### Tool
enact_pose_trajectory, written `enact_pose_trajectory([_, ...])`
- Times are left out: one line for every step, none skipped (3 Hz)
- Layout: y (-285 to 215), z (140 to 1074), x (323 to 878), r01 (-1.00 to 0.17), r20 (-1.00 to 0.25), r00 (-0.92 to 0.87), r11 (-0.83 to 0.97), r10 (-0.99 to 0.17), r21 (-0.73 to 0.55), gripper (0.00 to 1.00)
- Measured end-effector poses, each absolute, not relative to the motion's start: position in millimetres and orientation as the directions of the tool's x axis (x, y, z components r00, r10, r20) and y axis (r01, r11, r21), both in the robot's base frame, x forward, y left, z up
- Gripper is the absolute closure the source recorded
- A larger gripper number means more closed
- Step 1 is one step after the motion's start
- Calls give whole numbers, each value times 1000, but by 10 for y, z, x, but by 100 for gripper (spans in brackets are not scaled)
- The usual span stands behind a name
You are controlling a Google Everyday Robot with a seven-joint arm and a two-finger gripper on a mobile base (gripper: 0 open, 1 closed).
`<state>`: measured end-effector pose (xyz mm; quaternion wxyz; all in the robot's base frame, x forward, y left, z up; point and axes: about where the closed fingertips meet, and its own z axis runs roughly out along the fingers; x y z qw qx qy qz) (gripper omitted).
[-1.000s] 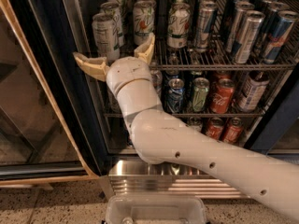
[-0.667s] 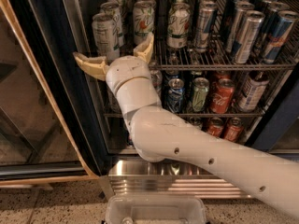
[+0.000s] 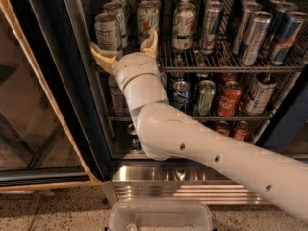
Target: Pick 7up can from top shelf of fridge
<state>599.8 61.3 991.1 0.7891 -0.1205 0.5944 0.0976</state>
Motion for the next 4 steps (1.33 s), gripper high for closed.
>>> enact_pose_trajectory([588, 9911, 6075, -291, -961, 277, 954, 10, -74, 30])
enact_pose_trajectory([629, 9905, 6132, -303, -961, 275, 950, 12, -75, 29])
enact_pose_trajectory([728, 9864, 6176, -333, -967, 255, 940, 14, -74, 27])
enact_pose_trajectory([806, 9816, 6221, -358, -972, 233, 931, 17, -69, 27])
